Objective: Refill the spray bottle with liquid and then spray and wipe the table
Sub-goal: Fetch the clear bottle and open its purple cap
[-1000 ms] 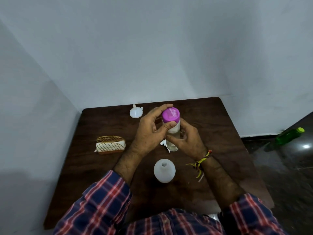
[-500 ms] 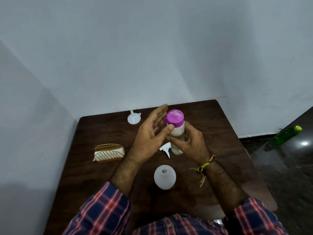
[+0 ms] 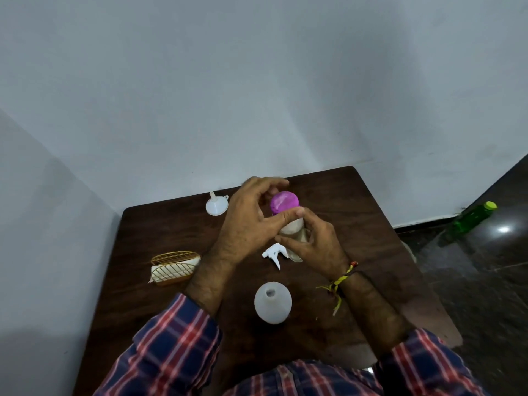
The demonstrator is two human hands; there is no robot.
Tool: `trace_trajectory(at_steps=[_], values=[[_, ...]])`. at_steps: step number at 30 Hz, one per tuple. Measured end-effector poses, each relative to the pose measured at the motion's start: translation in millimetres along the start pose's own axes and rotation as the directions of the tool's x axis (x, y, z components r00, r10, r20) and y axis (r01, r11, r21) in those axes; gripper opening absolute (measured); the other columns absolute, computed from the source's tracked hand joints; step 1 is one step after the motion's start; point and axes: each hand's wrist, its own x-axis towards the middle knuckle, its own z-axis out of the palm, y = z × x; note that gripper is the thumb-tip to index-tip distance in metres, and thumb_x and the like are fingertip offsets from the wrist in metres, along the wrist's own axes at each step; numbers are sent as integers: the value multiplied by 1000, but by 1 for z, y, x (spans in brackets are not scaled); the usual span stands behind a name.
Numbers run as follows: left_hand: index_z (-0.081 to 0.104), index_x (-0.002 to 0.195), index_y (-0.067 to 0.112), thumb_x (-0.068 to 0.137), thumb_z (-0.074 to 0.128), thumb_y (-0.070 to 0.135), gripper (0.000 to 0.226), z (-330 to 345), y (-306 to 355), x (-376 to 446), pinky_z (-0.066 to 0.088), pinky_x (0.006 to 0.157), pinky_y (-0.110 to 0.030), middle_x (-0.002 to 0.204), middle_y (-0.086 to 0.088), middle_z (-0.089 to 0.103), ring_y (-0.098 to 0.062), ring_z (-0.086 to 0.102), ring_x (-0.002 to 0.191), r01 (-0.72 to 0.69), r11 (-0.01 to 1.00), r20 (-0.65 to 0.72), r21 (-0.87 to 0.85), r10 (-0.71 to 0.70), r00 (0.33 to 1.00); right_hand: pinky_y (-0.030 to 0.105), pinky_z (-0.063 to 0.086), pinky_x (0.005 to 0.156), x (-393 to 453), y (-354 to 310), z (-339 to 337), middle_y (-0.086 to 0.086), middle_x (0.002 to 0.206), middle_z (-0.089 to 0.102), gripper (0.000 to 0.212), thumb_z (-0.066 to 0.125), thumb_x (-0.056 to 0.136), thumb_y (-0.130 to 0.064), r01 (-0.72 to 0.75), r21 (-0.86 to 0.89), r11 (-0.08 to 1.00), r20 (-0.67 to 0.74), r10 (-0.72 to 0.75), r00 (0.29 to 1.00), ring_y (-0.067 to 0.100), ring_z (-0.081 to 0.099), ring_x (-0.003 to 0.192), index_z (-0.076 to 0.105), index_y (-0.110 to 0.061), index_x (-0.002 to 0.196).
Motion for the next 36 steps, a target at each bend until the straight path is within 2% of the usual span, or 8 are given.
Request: trace_trajectory(at_steps=[4, 8, 13, 17, 21, 29, 33, 36], values=[[58, 132, 33, 80, 79, 27, 57, -5, 1, 8, 48, 102, -31, 137, 11, 51, -3, 47, 127, -52, 999, 288, -5, 51, 956, 40, 60, 86, 3, 1, -5, -1, 116, 70, 62, 81, 77, -37, -1, 15, 1000, 0, 1, 1000, 15, 68, 106, 59, -12, 129], [63, 119, 36, 72, 73, 61, 55, 2, 3, 12, 56, 83, -34, 103, 14, 60, -3, 58, 97, 9, 977, 90, 213, -28, 996, 39, 60, 83, 3, 3, -6, -1, 111, 71, 55, 85, 76, -30, -10, -35, 999, -19, 9, 1000, 14, 69, 102, 62, -13, 123], [57, 131, 33, 76, 81, 27, 60, 2, -2, 12, 50, 99, -36, 129, 11, 55, -6, 52, 121, -76, 991, 321, 112, 36, 946, 39, 60, 84, 4, 4, -8, -2, 113, 70, 61, 83, 75, -36, -15, -12, 1000, -10, 15, 1000, 14, 69, 102, 60, -14, 127], [54, 129, 36, 66, 78, 60, 71, 3, 1, 7, 54, 88, -32, 115, 13, 57, -5, 56, 107, 17, 966, 139, 259, -55, 989, 31, 60, 86, 4, 4, -7, -3, 114, 71, 60, 85, 76, -33, -25, -32, 999, 13, 25, 1000, 11, 69, 103, 60, -14, 128], [54, 134, 38, 77, 78, 11, 67, -3, 0, 8, 46, 104, -40, 145, 8, 43, -13, 42, 134, -133, 970, 394, 201, 44, 918, 25, 58, 87, 3, 5, -5, 0, 116, 70, 59, 86, 77, -26, 1, -3, 1000, 4, -1, 1000, 10, 68, 104, 60, -11, 128], [65, 100, 27, 71, 69, 68, 50, 4, 13, 7, 41, 66, -20, 94, 9, 62, -5, 53, 81, 85, 828, 13, 554, -110, 994, 37, 60, 85, 2, 3, 1, -6, 114, 70, 65, 77, 74, -50, 13, -89, 996, 53, -8, 999, 11, 68, 104, 60, -16, 126], [65, 97, 24, 73, 55, 79, 61, 11, 21, 8, 37, 64, -26, 90, 6, 66, -10, 55, 79, 231, 679, -132, 697, -195, 972, 38, 60, 81, 0, 3, 3, -4, 110, 71, 67, 75, 72, -55, 11, -138, 990, 46, -5, 999, 12, 68, 98, 59, -17, 125], [61, 115, 26, 75, 47, 83, 72, 15, 22, 7, 43, 72, -30, 108, 1, 64, -16, 58, 98, 197, 631, -59, 750, -233, 971, 34, 60, 79, -1, 3, 5, -6, 105, 71, 63, 79, 72, -50, -11, -150, 989, 7, 12, 1000, 10, 69, 94, 60, -17, 123]])
